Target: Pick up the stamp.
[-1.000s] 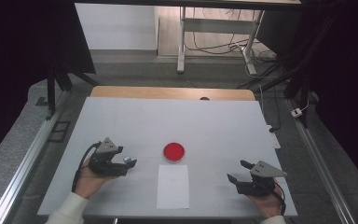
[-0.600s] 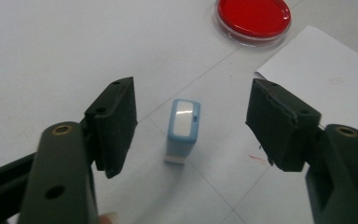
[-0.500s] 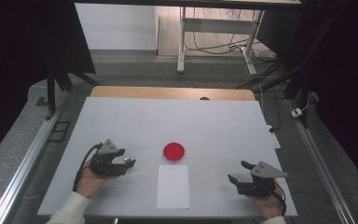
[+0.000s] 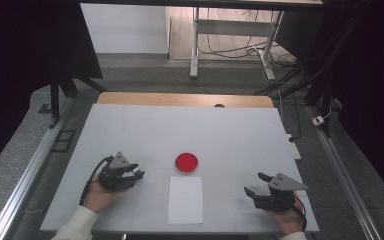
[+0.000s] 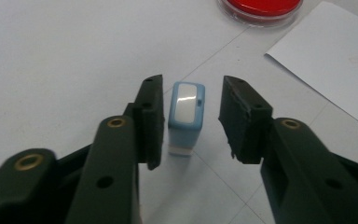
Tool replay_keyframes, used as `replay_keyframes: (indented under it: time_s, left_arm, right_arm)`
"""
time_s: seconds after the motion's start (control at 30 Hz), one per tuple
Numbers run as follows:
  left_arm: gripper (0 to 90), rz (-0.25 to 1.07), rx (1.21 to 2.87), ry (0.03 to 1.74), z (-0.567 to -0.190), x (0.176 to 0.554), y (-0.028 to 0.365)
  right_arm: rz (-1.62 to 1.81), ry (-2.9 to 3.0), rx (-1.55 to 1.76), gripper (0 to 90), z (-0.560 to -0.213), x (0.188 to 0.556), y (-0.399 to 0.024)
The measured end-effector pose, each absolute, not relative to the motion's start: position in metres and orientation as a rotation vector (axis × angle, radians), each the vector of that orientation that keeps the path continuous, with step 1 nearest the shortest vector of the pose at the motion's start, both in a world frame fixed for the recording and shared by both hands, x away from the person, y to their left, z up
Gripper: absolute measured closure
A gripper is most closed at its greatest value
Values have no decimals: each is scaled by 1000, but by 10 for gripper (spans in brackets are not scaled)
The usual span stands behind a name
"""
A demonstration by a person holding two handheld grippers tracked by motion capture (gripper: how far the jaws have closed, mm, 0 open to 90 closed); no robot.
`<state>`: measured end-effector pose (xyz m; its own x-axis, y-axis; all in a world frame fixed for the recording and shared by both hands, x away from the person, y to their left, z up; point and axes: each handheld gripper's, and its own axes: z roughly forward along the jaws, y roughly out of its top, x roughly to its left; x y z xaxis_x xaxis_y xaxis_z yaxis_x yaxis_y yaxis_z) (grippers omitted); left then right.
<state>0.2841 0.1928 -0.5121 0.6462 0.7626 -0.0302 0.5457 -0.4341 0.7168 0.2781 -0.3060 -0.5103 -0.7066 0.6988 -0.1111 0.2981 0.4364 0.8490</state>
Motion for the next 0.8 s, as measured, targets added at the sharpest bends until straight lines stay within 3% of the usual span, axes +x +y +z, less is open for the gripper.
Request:
replay_keyframes:
  time_s: [0.3, 0.8]
  left_arm:
    - [748, 402, 2146, 1019, -512, 283, 195]
    - [757, 404, 2112, 1033, -509, 283, 197]
  right_arm:
    - [1190, 2245, 842, 254, -511, 278, -306]
    - [1186, 2238, 836, 257, -511, 277, -306]
